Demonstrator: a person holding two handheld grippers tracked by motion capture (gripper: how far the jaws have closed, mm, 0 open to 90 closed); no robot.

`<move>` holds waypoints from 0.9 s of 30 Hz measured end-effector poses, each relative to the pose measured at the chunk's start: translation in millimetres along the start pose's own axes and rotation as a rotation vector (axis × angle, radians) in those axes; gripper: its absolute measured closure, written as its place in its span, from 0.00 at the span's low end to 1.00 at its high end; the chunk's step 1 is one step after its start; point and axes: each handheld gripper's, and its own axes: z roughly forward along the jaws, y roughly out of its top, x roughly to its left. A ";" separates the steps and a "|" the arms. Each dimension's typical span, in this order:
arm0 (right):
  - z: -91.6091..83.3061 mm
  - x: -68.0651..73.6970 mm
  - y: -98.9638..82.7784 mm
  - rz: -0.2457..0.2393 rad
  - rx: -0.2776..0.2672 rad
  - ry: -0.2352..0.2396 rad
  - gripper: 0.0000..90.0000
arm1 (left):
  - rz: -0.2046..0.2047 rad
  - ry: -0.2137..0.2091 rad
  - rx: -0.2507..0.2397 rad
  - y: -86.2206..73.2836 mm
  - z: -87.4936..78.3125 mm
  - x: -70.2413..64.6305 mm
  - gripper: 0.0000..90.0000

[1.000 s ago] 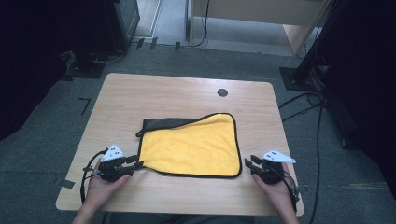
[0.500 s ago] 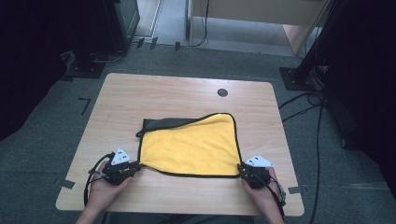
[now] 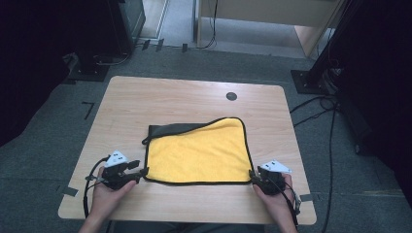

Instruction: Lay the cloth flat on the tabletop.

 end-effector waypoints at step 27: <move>3.1 16.0 -4.4 -0.066 -0.034 0.070 0.80 | 0.167 -0.033 0.025 -0.3 7.9 -32.6 0.61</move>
